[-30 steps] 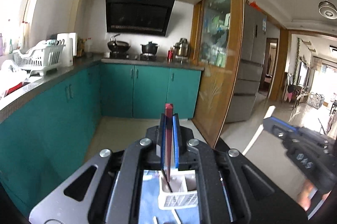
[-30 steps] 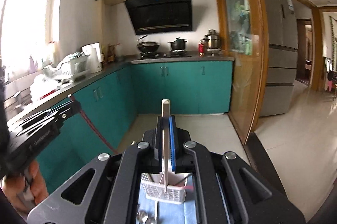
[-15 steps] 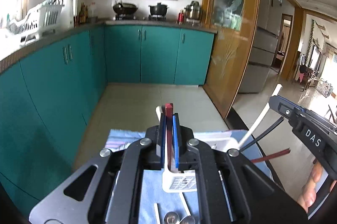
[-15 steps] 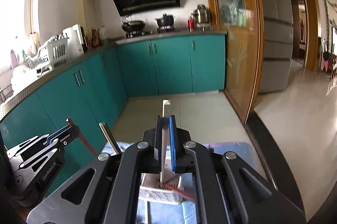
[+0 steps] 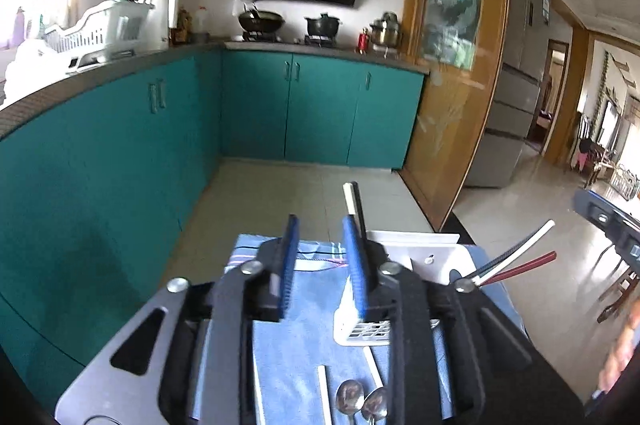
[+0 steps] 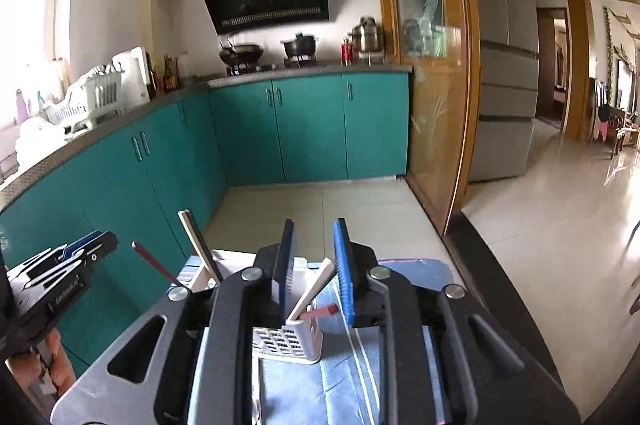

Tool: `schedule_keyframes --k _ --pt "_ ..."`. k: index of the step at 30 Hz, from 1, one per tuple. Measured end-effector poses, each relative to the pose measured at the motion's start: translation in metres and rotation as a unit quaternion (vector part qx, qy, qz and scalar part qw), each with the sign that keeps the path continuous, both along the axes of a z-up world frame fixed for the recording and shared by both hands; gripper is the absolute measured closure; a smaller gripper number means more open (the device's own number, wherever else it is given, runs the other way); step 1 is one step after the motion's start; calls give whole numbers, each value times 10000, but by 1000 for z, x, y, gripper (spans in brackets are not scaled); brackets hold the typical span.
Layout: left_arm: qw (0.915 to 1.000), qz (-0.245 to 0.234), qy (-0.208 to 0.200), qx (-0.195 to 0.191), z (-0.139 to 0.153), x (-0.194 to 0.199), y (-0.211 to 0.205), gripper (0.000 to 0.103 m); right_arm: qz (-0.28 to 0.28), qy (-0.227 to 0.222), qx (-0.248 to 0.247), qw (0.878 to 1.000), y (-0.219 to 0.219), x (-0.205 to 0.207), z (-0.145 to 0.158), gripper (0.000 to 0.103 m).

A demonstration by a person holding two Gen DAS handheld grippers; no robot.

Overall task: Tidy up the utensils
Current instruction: 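Lower both grippers back to the cloth beside the remaining utensils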

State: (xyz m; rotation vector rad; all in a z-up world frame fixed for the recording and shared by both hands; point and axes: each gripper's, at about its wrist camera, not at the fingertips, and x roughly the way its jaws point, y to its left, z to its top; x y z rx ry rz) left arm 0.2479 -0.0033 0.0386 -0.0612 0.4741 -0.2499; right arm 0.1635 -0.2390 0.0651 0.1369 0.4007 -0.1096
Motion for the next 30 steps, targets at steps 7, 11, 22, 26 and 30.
schedule_keyframes --k 7,11,22,26,30 --pt "9971 347 646 196 -37 -34 44 59 365 339 357 9981 4 -69 -35 81" --pt "9867 262 1577 281 -99 -30 48 59 678 1672 330 9830 31 -40 -123 81" --pt "9578 -273 2786 646 -187 -25 7 59 1037 3424 246 9335 80 14 -241 82" --pt "9551 -361 2855 709 -197 -29 -1 59 954 3461 231 9330 78 13 -242 96" --pt "9526 -416 2910 778 -203 -28 -8 59 956 3462 572 9315 65 9 -243 96"
